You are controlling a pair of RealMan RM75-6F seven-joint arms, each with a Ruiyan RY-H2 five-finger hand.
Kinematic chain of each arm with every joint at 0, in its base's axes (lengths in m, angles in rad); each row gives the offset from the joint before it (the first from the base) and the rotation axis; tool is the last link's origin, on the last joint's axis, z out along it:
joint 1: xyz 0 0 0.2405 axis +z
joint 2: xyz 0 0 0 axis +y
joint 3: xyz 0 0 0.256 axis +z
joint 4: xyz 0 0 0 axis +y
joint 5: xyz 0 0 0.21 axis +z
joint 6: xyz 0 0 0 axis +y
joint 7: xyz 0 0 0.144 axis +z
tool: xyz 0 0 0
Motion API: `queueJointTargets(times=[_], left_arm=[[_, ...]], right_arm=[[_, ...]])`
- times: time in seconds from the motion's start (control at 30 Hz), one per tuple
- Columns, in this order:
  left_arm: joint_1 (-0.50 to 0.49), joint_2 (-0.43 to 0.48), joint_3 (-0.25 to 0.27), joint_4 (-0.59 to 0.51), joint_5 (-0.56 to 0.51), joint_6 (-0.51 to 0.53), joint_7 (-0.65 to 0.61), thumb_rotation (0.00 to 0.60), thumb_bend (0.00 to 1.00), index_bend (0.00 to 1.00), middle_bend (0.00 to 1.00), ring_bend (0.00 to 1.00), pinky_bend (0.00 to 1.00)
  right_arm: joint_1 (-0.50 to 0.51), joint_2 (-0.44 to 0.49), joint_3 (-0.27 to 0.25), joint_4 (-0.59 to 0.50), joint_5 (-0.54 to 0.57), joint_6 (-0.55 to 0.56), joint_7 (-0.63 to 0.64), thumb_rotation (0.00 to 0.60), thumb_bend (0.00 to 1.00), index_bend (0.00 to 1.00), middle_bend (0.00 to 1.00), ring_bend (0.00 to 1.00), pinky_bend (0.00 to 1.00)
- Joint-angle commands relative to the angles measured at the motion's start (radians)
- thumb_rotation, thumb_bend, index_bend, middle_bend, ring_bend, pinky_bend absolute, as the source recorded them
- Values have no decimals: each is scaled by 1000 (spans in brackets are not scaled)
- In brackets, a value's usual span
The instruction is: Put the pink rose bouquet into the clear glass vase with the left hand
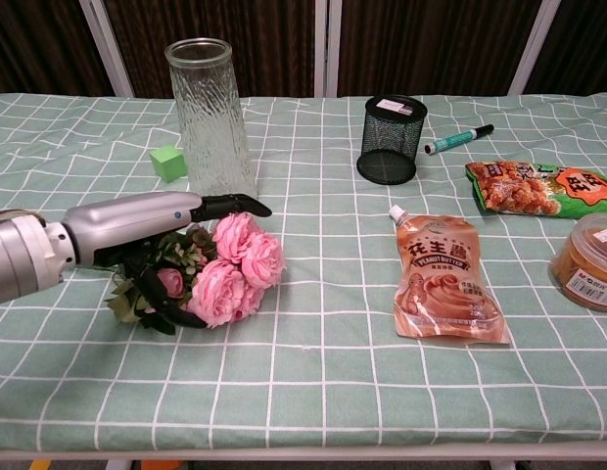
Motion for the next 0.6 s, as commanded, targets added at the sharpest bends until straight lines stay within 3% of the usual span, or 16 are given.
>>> queueJointTargets(times=[0.03, 0.27, 0.6], left_arm=[[-6, -6, 0, 8, -3, -5, 5, 600, 39, 61, 0, 0, 102], [-31, -13, 8, 10, -15, -41, 10, 600, 40, 63, 10, 6, 175], [-32, -26, 2, 16, -45, -30, 48, 600, 58, 117, 129, 150, 281]], right_arm=[[-1, -1, 0, 2, 2, -1, 2, 600, 249, 0, 0, 0, 0], [-3, -4, 2, 14, 10, -6, 12, 600, 253, 0, 0, 0, 0], [-4, -6, 2, 23, 14, -11, 21, 600, 257, 0, 0, 0, 0]])
